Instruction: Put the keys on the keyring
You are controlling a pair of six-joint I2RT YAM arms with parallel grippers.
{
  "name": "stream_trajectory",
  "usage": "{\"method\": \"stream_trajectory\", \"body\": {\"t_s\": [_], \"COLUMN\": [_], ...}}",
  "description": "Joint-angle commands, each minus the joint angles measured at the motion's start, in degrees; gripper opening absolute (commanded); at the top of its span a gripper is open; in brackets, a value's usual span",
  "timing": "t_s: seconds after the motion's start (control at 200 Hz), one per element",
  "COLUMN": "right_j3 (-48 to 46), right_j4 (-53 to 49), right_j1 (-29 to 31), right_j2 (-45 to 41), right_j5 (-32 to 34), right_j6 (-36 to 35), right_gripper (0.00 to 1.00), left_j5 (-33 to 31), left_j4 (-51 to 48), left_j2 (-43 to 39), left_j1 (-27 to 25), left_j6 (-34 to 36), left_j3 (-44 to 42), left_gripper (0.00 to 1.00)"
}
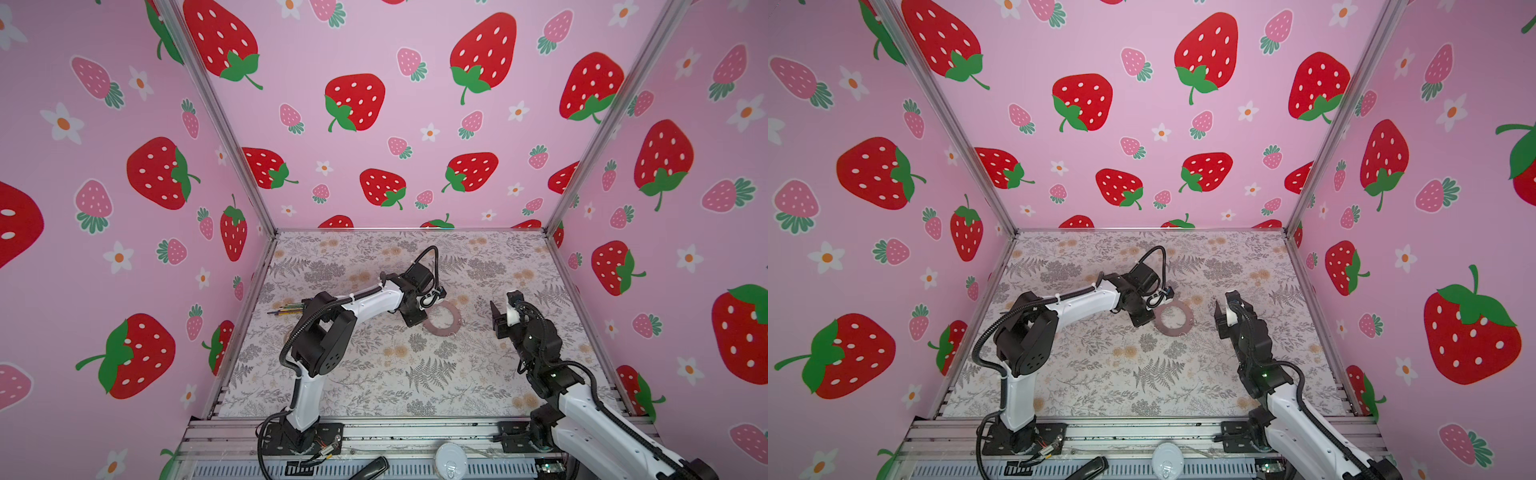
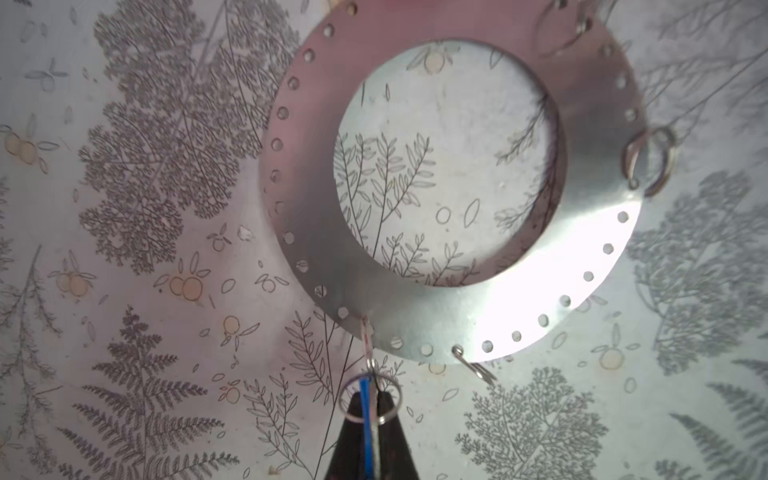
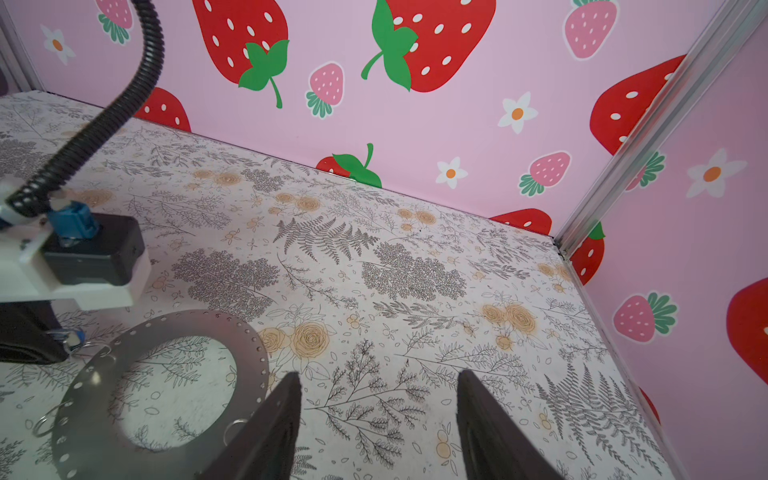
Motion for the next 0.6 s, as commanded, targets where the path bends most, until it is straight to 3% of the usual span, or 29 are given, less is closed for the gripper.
{"method": "stream_trajectory", "body": {"t_s": [0.0, 0.41, 0.5, 0.595], "right_j3": [-0.36, -1.69, -1.69, -1.60], "right_j4": [3.19, 5.71, 6.24, 6.51], "right_j1": [-0.35, -1.29, -1.49, -1.66], "right_j2": [0.18, 1.10, 1.09, 1.10], "right_j5": [-0.33, -1.06, -1.12, -0.82], "right_j6": [0.22, 0.92, 0.92, 0.92], "right_gripper": [0.61, 0.61, 0.61, 0.62], "left_j5": [-3.15, -4.50, -4.50, -5.22], "left_j4": [-1.26, -2.35, -1.97, -1.13], "left_j2": [-0.44, -4.67, -5.77, -7.77], "left_j1": [0.35, 3.96, 4.21, 4.57], "left_j6": [1.69, 0.80, -0.11, -1.65], "left_j3": [-1.76, -8.21, -9.01, -10.40], "left_gripper": [0.00, 0.05, 0.32, 0.44]}}
